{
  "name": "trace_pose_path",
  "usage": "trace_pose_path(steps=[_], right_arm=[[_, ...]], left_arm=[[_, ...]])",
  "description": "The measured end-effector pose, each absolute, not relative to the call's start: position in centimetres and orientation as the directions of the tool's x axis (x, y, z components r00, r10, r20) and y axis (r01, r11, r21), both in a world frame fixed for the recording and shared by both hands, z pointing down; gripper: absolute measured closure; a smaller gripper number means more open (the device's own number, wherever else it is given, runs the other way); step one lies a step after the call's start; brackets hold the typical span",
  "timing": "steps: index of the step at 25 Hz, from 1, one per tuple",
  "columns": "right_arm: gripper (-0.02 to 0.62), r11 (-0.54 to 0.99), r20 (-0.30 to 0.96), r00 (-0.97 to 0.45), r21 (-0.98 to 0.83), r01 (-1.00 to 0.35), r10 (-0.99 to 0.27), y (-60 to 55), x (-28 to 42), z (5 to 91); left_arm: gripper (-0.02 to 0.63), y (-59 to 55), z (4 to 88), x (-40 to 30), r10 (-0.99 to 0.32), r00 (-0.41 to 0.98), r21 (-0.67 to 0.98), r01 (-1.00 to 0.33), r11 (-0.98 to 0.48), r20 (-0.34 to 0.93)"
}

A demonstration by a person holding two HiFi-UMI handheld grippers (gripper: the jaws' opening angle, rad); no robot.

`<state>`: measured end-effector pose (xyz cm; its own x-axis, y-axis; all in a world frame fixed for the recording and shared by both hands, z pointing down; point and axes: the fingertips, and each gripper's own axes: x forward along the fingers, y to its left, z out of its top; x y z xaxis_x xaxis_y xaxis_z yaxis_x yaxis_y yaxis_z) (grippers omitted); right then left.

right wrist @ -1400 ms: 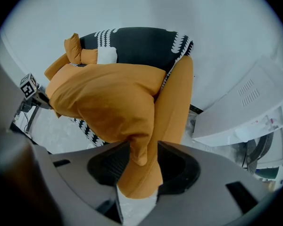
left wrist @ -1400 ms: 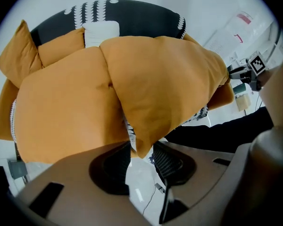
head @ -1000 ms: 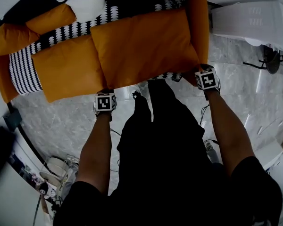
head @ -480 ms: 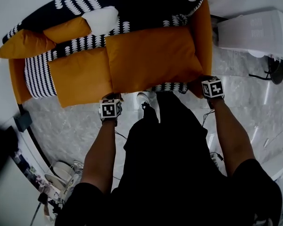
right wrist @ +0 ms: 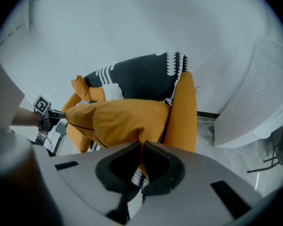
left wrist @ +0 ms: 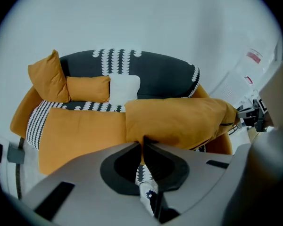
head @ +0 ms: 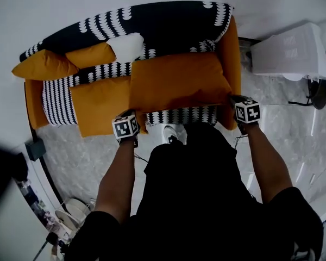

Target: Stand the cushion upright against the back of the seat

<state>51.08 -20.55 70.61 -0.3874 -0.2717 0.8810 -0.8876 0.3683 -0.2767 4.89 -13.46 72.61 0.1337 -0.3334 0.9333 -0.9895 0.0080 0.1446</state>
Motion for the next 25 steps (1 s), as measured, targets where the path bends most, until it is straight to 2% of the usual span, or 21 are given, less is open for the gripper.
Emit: trace_pose_path(steps=[7, 12, 25], right_arm=[[0.552, 0.328, 0.799, -0.479, -0.371, -0.869, -0.363, -24.7, 50.5, 66.8], [0.552, 0.309, 0.734, -0.531, -0.433, -0.847, -0.424, -28.5, 50.3, 64.6], [0.553, 0.13, 0.655, -0.485, -0.513, -0.848, -0.58, -37.8, 50.5, 61.6]], left_arm=[[0.578, -18.3, 67.9, 3.9, -0.47, 0.095, 0.176, -0.976, 0.131, 0.877], [0.581, -23.6, 64.4, 3.5, -0.557, 0.058, 0.163, -0.976, 0.141, 0.829], [0.586, -34.7, 59.9, 3.5, -0.591, 0.166, 0.208, -0.978, 0.002, 0.789]])
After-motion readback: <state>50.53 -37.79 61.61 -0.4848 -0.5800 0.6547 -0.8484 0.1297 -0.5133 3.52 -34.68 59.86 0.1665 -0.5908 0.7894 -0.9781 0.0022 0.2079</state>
